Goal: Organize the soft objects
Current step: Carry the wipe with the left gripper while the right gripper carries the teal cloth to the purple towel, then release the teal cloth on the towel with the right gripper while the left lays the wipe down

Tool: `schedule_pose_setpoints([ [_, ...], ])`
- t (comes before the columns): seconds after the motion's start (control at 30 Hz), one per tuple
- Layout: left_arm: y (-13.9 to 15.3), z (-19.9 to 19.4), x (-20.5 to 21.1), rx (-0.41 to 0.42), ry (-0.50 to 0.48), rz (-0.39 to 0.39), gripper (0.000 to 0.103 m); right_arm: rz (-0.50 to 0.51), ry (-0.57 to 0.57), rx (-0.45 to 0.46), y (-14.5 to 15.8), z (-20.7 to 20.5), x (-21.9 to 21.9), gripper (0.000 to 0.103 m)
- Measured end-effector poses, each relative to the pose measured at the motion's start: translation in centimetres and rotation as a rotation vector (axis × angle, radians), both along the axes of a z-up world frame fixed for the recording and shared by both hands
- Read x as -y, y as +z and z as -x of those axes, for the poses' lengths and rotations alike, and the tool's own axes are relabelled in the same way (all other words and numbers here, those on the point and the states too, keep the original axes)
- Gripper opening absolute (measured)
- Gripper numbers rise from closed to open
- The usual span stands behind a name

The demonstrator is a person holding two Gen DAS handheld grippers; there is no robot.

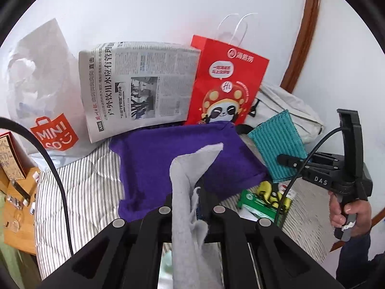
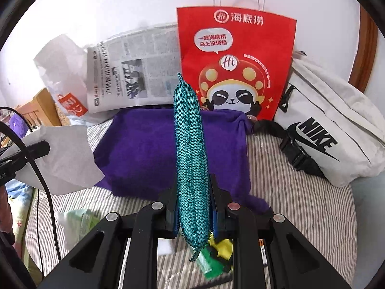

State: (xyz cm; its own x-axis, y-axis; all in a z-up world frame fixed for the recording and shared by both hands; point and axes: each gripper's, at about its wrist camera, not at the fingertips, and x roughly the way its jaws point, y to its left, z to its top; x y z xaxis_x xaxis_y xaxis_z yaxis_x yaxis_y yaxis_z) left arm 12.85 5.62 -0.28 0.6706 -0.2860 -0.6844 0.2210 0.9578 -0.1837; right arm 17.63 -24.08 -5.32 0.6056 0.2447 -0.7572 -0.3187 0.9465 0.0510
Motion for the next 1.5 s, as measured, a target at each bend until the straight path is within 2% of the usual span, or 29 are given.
schedule_pose_setpoints([
  [0.53, -4.1, -10.3, -2.3, -0.081, 0.008, 0.075, 0.006, 0.012, -0.032, -0.142, -5.4, -11.0, -0.4, 0.019],
  [0.8, -6.2, -14.7, -2.1, -0.116, -0.002, 0.09, 0.006, -0.067, -0.022, -0.231, -7.6, -14.4, -1.0, 0.019],
  [1.23, -11.2, -19.1, -0.9, -0.192, 0.027, -0.057, 0.006, -0.018, -0.038, -0.252, -8.8, -16.3, -1.3, 0.02],
  [1.5, -12.8, -19.5, -0.2, -0.212, 0.031, -0.147, 0.007, 0.04, -0.028, -0.237, -9.6, -16.9, -0.3, 0.031],
])
